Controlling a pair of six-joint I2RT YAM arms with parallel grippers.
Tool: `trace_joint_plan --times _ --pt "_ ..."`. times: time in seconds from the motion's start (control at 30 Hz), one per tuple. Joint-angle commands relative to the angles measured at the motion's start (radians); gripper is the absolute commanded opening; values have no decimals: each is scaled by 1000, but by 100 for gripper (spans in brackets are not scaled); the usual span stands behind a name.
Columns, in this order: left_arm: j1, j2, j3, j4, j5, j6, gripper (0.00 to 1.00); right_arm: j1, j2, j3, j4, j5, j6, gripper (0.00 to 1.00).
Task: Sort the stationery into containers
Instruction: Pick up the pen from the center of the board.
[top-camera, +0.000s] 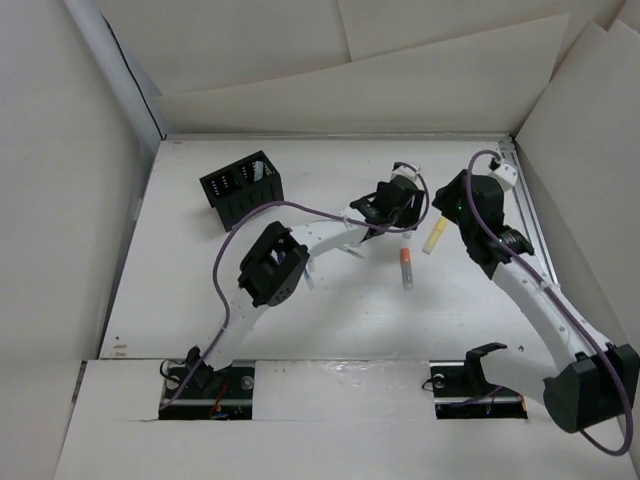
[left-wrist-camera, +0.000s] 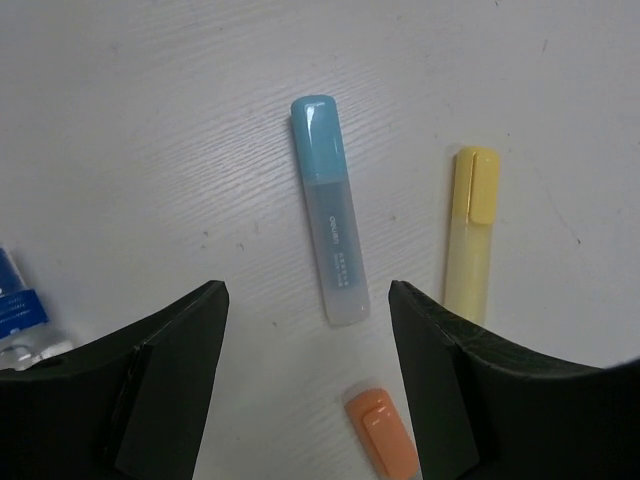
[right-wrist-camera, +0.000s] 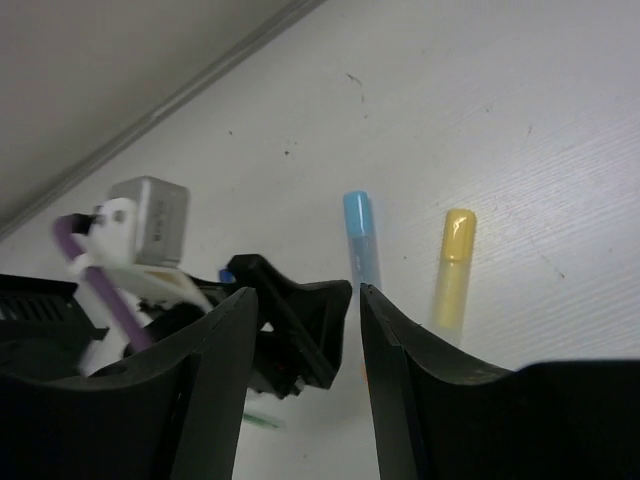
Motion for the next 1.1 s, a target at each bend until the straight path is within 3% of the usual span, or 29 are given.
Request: trace_joint_plan --times 0.0,0.33,0.57,0.77,1.07 --pt "-3 43 148 -44 -1 31 62 -33 -112 -7 53 -52 12 51" --pt "-3 240 394 -61 8 60 65 -56 -196 -17 53 -157 12 53" --pt "-3 345 478 -31 -79 100 65 -47 -260 -17 63 -212 2 53" --pt "-3 382 498 -7 -106 109 60 -38 -312 -26 73 -256 2 54" --pt "-3 413 549 2 -95 140 45 19 -291 -26 105 -270 2 54"
